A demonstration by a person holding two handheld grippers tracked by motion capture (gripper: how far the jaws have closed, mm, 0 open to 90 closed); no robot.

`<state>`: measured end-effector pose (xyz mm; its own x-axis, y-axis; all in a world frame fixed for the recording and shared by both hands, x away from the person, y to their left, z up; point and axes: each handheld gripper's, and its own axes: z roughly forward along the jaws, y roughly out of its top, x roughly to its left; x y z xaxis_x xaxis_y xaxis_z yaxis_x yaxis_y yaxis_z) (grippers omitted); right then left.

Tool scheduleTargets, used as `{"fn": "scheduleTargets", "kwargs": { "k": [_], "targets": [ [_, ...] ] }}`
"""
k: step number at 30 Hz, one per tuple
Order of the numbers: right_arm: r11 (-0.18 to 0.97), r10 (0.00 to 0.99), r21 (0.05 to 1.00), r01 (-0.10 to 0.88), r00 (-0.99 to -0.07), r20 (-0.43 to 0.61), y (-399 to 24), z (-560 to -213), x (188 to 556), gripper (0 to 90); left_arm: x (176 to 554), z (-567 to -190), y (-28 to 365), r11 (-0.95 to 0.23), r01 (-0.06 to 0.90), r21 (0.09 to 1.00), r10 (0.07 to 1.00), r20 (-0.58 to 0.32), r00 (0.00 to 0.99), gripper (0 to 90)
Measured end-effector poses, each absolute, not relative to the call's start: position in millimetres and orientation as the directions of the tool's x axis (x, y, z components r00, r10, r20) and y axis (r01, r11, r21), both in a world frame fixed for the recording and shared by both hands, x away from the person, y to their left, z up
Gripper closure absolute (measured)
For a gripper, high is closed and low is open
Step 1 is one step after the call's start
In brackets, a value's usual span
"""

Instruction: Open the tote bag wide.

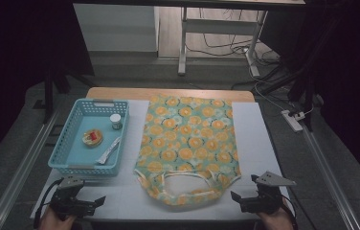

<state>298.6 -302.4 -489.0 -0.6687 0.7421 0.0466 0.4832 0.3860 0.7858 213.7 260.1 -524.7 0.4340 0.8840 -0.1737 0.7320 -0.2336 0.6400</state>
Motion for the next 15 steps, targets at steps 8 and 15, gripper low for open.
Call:
{"fn": "scheduleTargets", "kwargs": {
  "k": [8, 15],
  "targets": [
    [0.403, 0.728, 0.787, 0.467, -0.685, 0.033, -296, -486, 302, 0.0, 214, -525, 261, -0.229, 0.732, 0.641, 0.885, -0.176, 0.431, 0.0],
    [0.415, 0.714, 0.78, 0.469, -0.699, 0.041, -287, -482, 306, 0.0, 214, -525, 261, -0.226, 0.733, 0.641, 0.885, -0.18, 0.43, 0.0]
  ]
}}
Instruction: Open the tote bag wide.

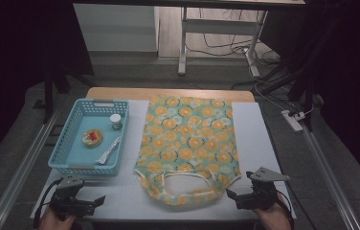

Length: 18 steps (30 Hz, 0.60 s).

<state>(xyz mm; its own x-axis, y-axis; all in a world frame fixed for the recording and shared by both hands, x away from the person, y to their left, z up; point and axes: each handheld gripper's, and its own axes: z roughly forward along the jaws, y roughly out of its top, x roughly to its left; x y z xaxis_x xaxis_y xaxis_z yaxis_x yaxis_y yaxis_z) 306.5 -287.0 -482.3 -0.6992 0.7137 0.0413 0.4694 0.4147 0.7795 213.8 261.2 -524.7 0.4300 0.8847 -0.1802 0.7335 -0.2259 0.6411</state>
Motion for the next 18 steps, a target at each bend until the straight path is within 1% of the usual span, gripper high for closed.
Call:
{"fn": "scheduleTargets", "kwargs": {
  "k": [10, 18],
  "targets": [
    [0.468, 0.668, 0.768, 0.438, -0.744, 0.017, -267, -478, 311, 0.0, 214, -525, 261, -0.221, 0.736, 0.64, 0.886, -0.184, 0.426, 0.0],
    [0.519, 0.603, 0.752, 0.406, -0.798, 0.015, -247, -476, 311, 0.0, 214, -525, 262, -0.219, 0.736, 0.64, 0.886, -0.186, 0.425, 0.0]
  ]
}}
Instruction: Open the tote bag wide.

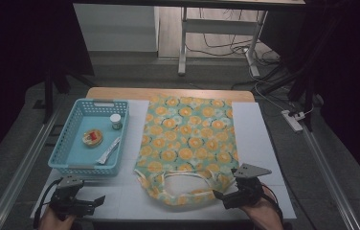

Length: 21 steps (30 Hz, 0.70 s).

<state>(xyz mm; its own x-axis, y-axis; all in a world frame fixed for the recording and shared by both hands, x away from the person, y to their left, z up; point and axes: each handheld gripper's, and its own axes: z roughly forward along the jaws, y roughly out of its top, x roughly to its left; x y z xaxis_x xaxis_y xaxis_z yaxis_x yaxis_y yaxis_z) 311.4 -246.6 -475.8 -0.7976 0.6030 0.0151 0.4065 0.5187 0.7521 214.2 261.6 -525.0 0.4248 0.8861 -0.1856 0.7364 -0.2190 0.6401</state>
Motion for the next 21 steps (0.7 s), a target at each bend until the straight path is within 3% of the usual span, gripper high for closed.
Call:
{"fn": "scheduleTargets", "kwargs": {
  "k": [21],
  "targets": [
    [0.663, 0.391, 0.688, 0.295, -0.92, 0.017, -179, -486, 301, 0.0, 215, -525, 262, -0.218, 0.738, 0.639, 0.885, -0.19, 0.425, 0.0]
  ]
}}
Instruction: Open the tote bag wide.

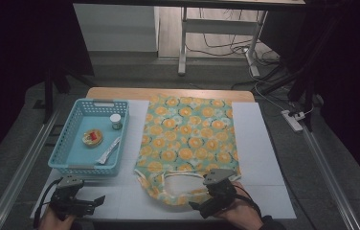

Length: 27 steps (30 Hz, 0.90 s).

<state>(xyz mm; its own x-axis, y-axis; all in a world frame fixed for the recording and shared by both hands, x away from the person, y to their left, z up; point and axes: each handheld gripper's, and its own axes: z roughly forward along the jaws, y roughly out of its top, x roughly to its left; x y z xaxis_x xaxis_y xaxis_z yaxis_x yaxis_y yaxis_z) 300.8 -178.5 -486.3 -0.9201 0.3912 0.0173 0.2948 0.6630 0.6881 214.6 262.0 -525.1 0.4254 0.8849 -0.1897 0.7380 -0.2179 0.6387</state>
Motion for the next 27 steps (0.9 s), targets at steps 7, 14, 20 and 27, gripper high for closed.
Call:
{"fn": "scheduleTargets", "kwargs": {
  "k": [7, 14, 20, 27],
  "targets": [
    [0.685, 0.338, 0.676, 0.272, -0.94, 0.035, -164, -489, 296, 6.2, 215, -525, 262, -0.218, 0.738, 0.639, 0.884, -0.19, 0.426, 0.0],
    [0.675, 0.345, 0.686, 0.272, -0.938, 0.033, -161, -481, 303, 11.3, 215, -525, 262, -0.222, 0.737, 0.638, 0.884, -0.188, 0.429, 0.0],
    [0.673, 0.351, 0.689, 0.268, -0.936, 0.02, -150, -477, 313, 15.0, 216, -525, 262, -0.224, 0.737, 0.637, 0.883, -0.187, 0.43, 0.0],
    [0.68, 0.348, 0.684, 0.262, -0.938, 0.014, -132, -477, 322, 20.9, 216, -525, 261, -0.225, 0.736, 0.638, 0.882, -0.187, 0.432, 0.0]
  ]
}}
